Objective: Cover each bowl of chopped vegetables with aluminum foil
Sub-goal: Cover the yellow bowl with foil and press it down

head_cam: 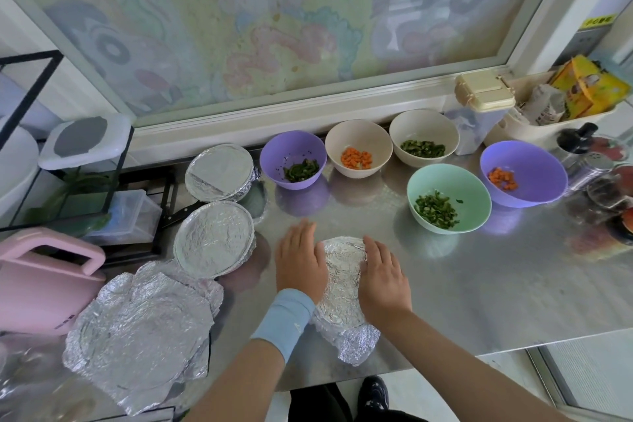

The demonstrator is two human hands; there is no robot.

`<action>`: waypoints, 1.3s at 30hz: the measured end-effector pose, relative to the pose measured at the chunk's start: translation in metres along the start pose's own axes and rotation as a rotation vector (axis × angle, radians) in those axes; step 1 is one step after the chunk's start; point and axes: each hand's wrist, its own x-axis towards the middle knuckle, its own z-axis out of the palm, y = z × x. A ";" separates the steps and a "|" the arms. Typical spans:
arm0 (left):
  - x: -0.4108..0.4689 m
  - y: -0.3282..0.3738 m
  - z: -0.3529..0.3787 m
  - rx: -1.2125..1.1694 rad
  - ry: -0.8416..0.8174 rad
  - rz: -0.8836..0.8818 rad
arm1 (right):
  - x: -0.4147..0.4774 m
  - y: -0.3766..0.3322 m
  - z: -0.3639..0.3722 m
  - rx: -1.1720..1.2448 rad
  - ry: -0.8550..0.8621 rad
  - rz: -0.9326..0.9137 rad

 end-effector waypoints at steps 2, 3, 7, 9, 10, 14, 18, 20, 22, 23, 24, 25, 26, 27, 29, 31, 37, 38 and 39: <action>0.007 -0.001 0.002 -0.104 -0.143 0.184 | 0.002 0.001 0.001 0.005 0.000 0.001; 0.007 0.000 0.004 -0.155 -0.216 0.213 | 0.003 0.002 0.000 0.016 -0.001 0.003; 0.003 -0.004 0.010 -0.261 -0.232 0.124 | 0.003 0.001 -0.001 0.071 -0.002 0.000; 0.000 -0.003 0.008 -0.283 -0.226 0.072 | 0.005 0.002 -0.001 0.083 -0.005 -0.010; -0.001 -0.002 0.006 -0.295 -0.227 0.036 | 0.007 0.002 -0.002 0.085 -0.011 -0.020; -0.013 0.006 0.004 -0.299 -0.170 -0.149 | 0.020 0.004 -0.010 0.053 -0.073 -0.150; -0.029 0.017 0.008 -0.346 -0.059 -0.359 | 0.032 0.003 -0.017 -0.195 -0.100 -0.291; -0.035 0.023 0.008 -0.367 -0.008 -0.443 | 0.025 -0.001 -0.021 -0.241 -0.034 -0.239; -0.037 0.028 0.009 -0.397 0.042 -0.519 | 0.006 -0.006 -0.018 -0.217 -0.034 -0.159; -0.039 0.030 0.010 -0.413 0.064 -0.540 | -0.006 -0.008 -0.015 -0.193 -0.049 -0.104; -0.040 0.032 0.010 -0.421 0.084 -0.545 | -0.016 -0.010 -0.012 -0.179 -0.067 -0.050; -0.041 0.034 0.009 -0.424 0.099 -0.540 | -0.023 -0.011 -0.010 -0.174 -0.078 -0.013; -0.042 0.036 0.010 -0.427 0.108 -0.537 | -0.026 -0.010 -0.007 -0.166 -0.073 0.003; -0.044 0.037 0.011 -0.432 0.112 -0.540 | -0.027 -0.008 -0.004 -0.158 -0.058 0.002; -0.047 0.037 0.009 -0.443 0.098 -0.544 | -0.022 -0.003 -0.001 -0.153 -0.038 -0.013; -0.048 0.032 0.007 -0.346 0.059 -0.482 | -0.015 0.000 0.000 -0.160 -0.035 -0.030; -0.008 0.016 0.000 -0.066 -0.075 0.011 | -0.009 0.000 0.004 -0.185 0.017 -0.034; -0.001 0.018 -0.001 -0.095 -0.161 0.113 | -0.009 0.001 0.005 -0.183 0.024 -0.036; 0.004 0.019 0.001 -0.112 -0.231 0.189 | -0.009 0.001 0.005 -0.176 0.029 -0.034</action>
